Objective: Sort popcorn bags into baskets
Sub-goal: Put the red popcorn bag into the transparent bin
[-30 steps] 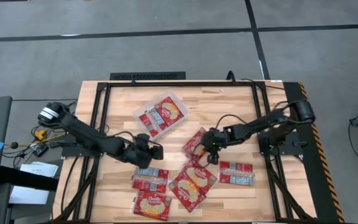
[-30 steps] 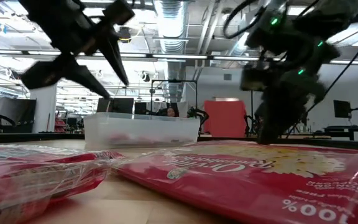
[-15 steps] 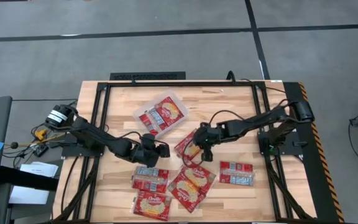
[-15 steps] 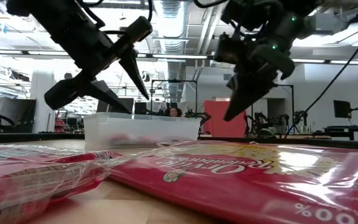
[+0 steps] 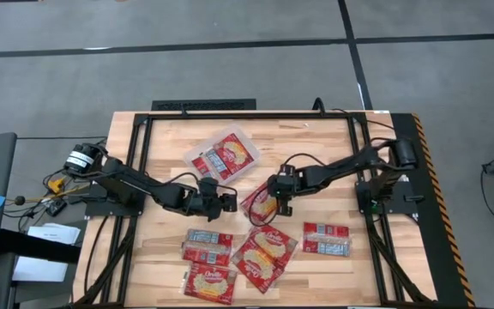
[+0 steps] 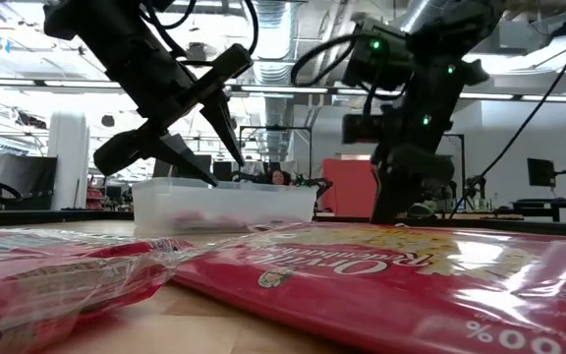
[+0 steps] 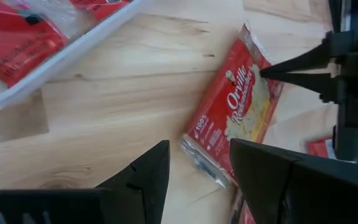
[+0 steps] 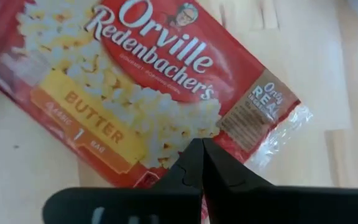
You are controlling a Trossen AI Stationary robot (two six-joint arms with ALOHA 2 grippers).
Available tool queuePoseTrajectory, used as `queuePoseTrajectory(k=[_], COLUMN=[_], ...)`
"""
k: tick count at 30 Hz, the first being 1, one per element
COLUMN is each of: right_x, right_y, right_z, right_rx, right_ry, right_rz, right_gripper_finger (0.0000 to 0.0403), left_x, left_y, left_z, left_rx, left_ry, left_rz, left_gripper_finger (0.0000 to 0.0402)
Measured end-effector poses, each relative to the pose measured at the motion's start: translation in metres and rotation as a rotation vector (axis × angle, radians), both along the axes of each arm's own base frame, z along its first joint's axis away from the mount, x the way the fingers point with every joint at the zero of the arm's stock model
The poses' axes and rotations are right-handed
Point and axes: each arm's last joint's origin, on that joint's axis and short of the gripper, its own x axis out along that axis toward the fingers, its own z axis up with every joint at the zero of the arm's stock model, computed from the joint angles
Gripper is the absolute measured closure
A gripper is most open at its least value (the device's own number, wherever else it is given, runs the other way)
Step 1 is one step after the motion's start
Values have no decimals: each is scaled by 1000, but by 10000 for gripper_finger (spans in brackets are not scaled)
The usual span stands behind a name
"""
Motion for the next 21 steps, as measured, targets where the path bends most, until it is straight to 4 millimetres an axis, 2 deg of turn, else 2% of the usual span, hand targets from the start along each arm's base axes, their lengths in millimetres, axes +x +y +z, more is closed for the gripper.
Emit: queuePoseTrajectory(k=[4, 8, 13, 17, 21], right_x=[9, 18, 29, 35, 35], right_y=[1, 2, 3, 1, 1], right_z=[-8, -9, -5, 1, 2], right_rx=[16, 30, 26, 19, 15], right_ry=[-41, -76, -97, -123, -126], right_rz=[16, 51, 79, 87, 93], right_gripper_finger=[373, 383, 390, 376, 373], left_x=[0, 3, 7, 11, 17], left_y=[3, 7, 9, 12, 12], left_z=[-1, -7, -17, -26, -33], left_rx=[11, -4, -11, -43, -76], left_ry=[16, 45, 78, 105, 101], left_rz=[-3, -31, -53, -86, -148], left_gripper_finger=[246, 246, 246, 245, 222])
